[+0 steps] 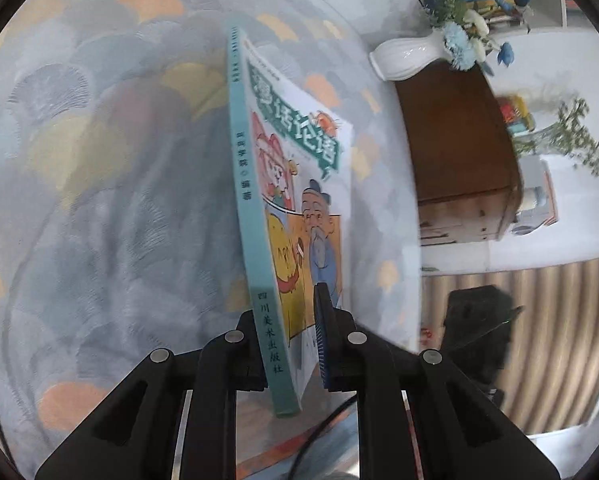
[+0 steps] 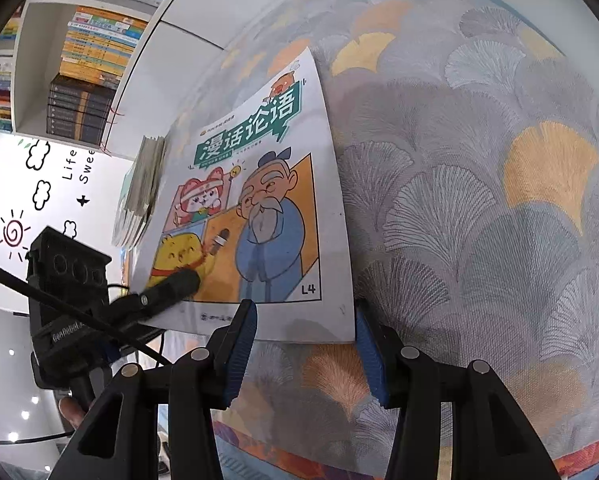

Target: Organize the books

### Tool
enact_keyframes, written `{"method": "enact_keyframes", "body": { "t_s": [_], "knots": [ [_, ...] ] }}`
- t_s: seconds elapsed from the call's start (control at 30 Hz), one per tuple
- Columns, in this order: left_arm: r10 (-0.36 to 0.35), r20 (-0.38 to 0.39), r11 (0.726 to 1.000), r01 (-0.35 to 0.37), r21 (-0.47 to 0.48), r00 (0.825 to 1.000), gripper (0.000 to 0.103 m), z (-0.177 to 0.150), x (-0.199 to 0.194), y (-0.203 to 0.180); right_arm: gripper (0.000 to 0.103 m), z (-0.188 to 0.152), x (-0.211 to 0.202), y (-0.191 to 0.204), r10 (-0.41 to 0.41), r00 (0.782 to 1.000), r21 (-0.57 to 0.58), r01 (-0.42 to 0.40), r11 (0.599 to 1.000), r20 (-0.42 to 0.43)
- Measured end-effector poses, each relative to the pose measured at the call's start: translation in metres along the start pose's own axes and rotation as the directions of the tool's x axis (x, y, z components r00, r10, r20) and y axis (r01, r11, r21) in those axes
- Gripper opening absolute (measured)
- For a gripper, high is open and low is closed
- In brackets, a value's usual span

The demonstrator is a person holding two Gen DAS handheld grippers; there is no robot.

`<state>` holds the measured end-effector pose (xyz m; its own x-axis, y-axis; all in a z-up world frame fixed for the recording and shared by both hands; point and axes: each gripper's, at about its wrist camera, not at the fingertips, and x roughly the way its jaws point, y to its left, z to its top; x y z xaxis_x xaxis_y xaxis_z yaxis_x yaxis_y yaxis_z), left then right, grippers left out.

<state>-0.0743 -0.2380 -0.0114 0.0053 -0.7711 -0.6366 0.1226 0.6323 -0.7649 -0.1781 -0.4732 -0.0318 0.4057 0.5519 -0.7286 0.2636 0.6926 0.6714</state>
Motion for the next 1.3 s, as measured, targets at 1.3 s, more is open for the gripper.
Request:
{"method": "enact_keyframes", "body": {
  "t_s": [1.3],
  "knots": [
    [0.024,0.239,0.977,-0.073,0.199,0.971,0.018,0.043,-0.173,-0.003,0.036,0.040,0.025,0.221,0.002,0.986,-0.459,0.077,0.885,0.169]
  ]
}}
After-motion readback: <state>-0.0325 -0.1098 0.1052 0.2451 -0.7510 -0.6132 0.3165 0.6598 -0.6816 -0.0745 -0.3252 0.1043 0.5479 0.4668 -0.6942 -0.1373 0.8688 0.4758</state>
